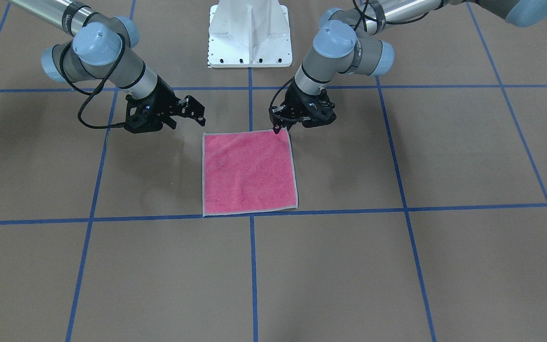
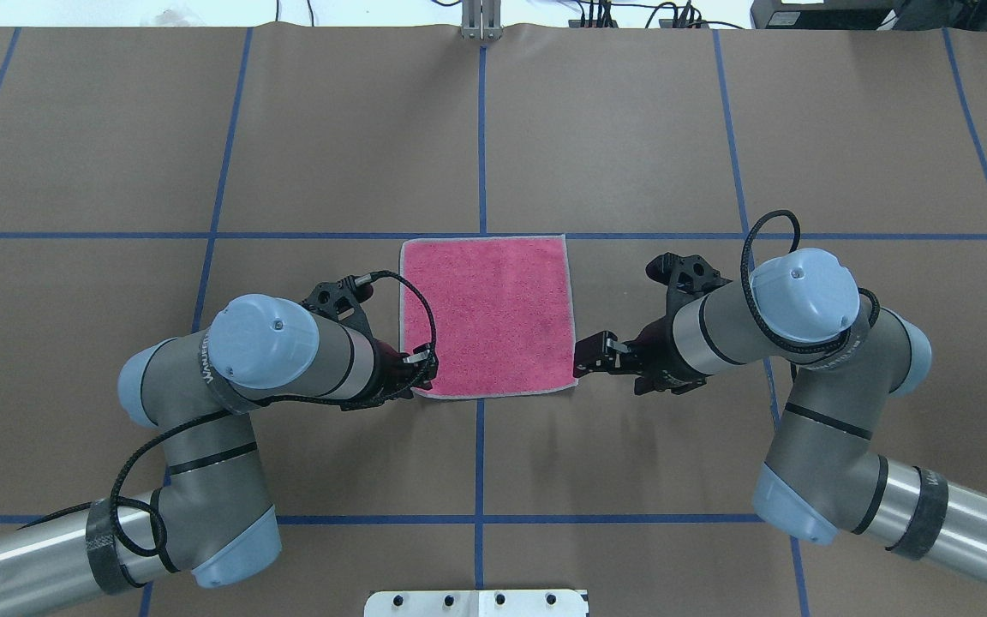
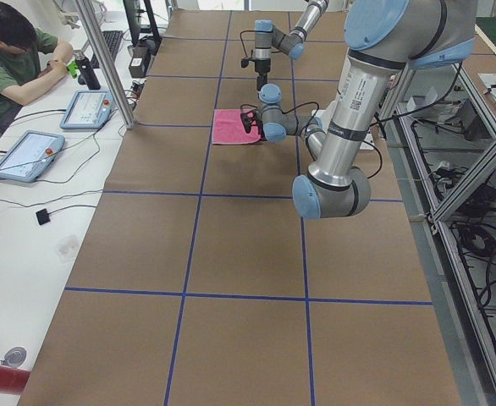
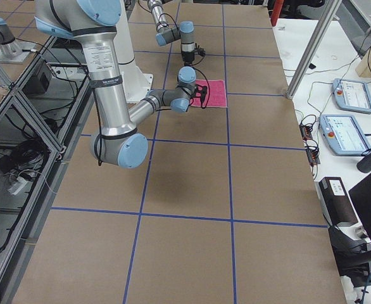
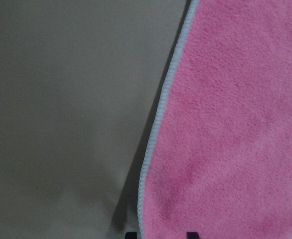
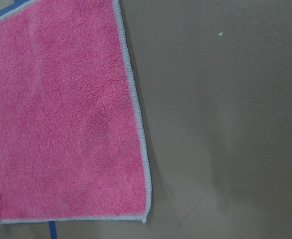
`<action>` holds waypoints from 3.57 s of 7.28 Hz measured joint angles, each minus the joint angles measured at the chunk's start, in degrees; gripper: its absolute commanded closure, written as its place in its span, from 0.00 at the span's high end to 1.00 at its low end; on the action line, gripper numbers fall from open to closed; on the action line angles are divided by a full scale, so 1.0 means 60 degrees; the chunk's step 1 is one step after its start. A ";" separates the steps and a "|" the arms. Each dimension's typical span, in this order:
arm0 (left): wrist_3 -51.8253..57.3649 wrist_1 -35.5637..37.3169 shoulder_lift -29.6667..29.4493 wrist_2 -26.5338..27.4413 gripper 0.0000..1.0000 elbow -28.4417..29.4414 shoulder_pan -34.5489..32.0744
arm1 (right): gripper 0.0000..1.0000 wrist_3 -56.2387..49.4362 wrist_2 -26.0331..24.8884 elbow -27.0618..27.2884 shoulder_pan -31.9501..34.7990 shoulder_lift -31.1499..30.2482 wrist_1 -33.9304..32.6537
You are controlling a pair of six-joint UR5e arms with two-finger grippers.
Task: Fold towel twice with both arms
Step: 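Close both grippers on the near corners of the pink towel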
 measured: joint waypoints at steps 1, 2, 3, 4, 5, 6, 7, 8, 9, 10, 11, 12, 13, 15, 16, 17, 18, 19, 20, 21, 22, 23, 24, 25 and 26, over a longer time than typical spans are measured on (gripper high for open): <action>0.0002 0.0000 0.0017 0.0003 0.15 0.0000 0.0000 | 0.93 -0.0001 -0.0004 -0.0044 -0.0042 0.0062 -0.0003; 0.0008 0.0000 0.0024 0.0003 0.10 0.0000 -0.0001 | 0.93 0.0004 -0.0011 -0.0114 -0.0073 0.0154 -0.0005; 0.0011 0.0000 0.0028 0.0004 0.09 -0.0002 -0.0001 | 0.89 0.0007 -0.0014 -0.0224 -0.0091 0.0251 -0.0006; 0.0012 0.0000 0.0030 0.0001 0.09 -0.0008 -0.0001 | 0.86 0.0011 -0.0025 -0.0325 -0.0101 0.0329 -0.0009; 0.0017 0.0000 0.0035 -0.0002 0.09 -0.0013 -0.0001 | 0.85 0.0104 -0.0048 -0.0412 -0.0122 0.0434 -0.0015; 0.0023 0.0000 0.0037 -0.0003 0.09 -0.0018 -0.0001 | 0.78 0.0291 -0.0087 -0.0544 -0.0153 0.0582 -0.0017; 0.0033 0.0000 0.0035 -0.0003 0.09 -0.0029 -0.0001 | 0.71 0.0440 -0.0143 -0.0697 -0.0184 0.0719 -0.0011; 0.0043 -0.0013 0.0032 -0.0003 0.09 -0.0033 -0.0001 | 0.69 0.0507 -0.0173 -0.0768 -0.0201 0.0776 -0.0008; 0.0047 -0.0053 0.0034 -0.0003 0.09 -0.0032 -0.0001 | 0.61 0.0535 -0.0185 -0.0797 -0.0210 0.0794 -0.0010; 0.0049 -0.0090 0.0039 -0.0003 0.09 -0.0031 -0.0001 | 0.54 0.0545 -0.0189 -0.0803 -0.0220 0.0797 -0.0016; 0.0049 -0.0107 0.0044 -0.0003 0.09 -0.0025 -0.0001 | 0.50 0.0549 -0.0191 -0.0812 -0.0245 0.0797 -0.0019; 0.0050 -0.0114 0.0044 -0.0003 0.09 -0.0023 -0.0005 | 0.50 0.0558 -0.0191 -0.0818 -0.0281 0.0793 -0.0018; 0.0050 -0.0119 0.0045 -0.0003 0.09 -0.0025 -0.0009 | 0.50 0.0566 -0.0192 -0.0826 -0.0326 0.0785 -0.0012; 0.0050 -0.0130 0.0050 -0.0003 0.10 -0.0029 -0.0015 | 0.50 0.0567 -0.0192 -0.0875 -0.0390 0.0769 -0.0013; 0.0050 -0.0131 0.0055 -0.0003 0.10 -0.0029 -0.0015 | 0.49 0.0569 -0.0192 -0.0885 -0.0391 0.0769 -0.0010; 0.0050 -0.0132 0.0058 -0.0003 0.10 -0.0027 -0.0016 | 0.48 0.0572 -0.0192 -0.0885 -0.0392 0.0768 -0.0010; 0.0050 -0.0132 0.0060 -0.0003 0.10 -0.0021 -0.0016 | 0.47 0.0569 -0.0192 -0.0887 -0.0388 0.0763 -0.0016; 0.0050 -0.0132 0.0060 -0.0003 0.10 -0.0016 -0.0016 | 0.47 0.0563 -0.0192 -0.0889 -0.0373 0.0750 -0.0016; 0.0050 -0.0131 0.0060 -0.0003 0.10 -0.0016 -0.0014 | 0.47 0.0557 -0.0192 -0.0889 -0.0361 0.0734 -0.0014; 0.0050 -0.0132 0.0060 -0.0003 0.10 -0.0015 -0.0012 | 0.47 0.0556 -0.0192 -0.0893 -0.0360 0.0727 -0.0017; 0.0050 -0.0131 0.0060 -0.0003 0.10 -0.0015 -0.0009 | 0.48 0.0558 -0.0192 -0.0895 -0.0361 0.0723 -0.0020; 0.0050 -0.0132 0.0060 -0.0001 0.10 -0.0015 -0.0008 | 0.48 0.0551 -0.0192 -0.0897 -0.0361 0.0709 -0.0021; 0.0050 -0.0132 0.0060 0.0003 0.10 -0.0014 -0.0008 | 0.48 0.0533 -0.0195 -0.0917 -0.0357 0.0695 -0.0018; 0.0050 -0.0132 0.0060 0.0000 0.10 -0.0015 -0.0008 | 0.48 0.0513 -0.0205 -0.0962 -0.0360 0.0699 -0.0012; 0.0050 -0.0131 0.0060 0.0001 0.10 -0.0015 -0.0010 | 0.48 0.0509 -0.0228 -0.1020 -0.0374 0.0721 -0.0008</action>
